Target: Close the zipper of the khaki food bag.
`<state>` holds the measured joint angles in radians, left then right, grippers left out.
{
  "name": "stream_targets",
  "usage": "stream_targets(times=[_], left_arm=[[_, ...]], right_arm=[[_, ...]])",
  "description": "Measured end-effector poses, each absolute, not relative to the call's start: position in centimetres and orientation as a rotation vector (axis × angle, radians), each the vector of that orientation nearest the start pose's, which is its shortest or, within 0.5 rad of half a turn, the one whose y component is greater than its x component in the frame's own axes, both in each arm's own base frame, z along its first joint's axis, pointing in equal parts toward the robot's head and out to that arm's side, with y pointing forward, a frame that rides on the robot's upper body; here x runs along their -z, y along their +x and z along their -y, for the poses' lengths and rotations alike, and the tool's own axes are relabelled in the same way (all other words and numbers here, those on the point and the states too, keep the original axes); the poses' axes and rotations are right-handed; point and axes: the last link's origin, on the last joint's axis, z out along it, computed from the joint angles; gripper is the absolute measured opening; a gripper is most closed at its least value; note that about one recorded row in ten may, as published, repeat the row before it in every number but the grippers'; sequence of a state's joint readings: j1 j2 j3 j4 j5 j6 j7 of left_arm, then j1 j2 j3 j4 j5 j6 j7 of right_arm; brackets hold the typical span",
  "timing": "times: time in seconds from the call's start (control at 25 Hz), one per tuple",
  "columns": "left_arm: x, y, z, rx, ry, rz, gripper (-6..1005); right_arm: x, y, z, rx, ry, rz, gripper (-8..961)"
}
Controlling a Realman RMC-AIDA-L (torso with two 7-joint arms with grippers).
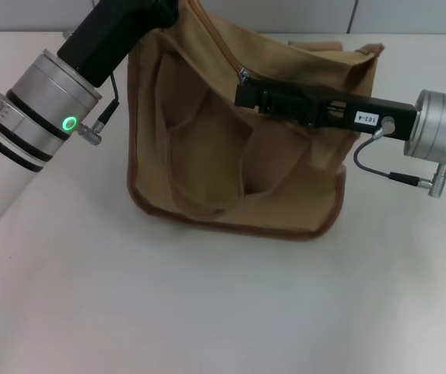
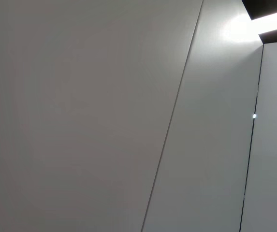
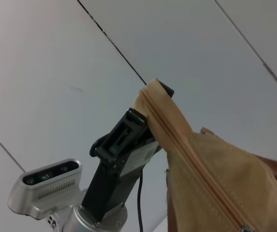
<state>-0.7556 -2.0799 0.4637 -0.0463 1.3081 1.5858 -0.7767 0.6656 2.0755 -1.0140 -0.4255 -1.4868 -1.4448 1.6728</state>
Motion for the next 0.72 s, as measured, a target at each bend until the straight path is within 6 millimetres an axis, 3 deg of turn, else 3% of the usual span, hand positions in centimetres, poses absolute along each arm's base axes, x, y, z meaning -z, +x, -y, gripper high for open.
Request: stream_targets(times=[0.52, 0.72], left_arm=[[1.98, -18.91, -36.52, 1.525, -1.980, 0.492, 24], [2.01, -19.00, -36.56, 1.518, -1.979, 0.498, 24]], right_arm=[[3.99, 18.44, -36.32, -1.154, -2.647, -1.095, 470], [4.34, 18.57, -36.14, -1.114, -2.673, -1.089, 305]])
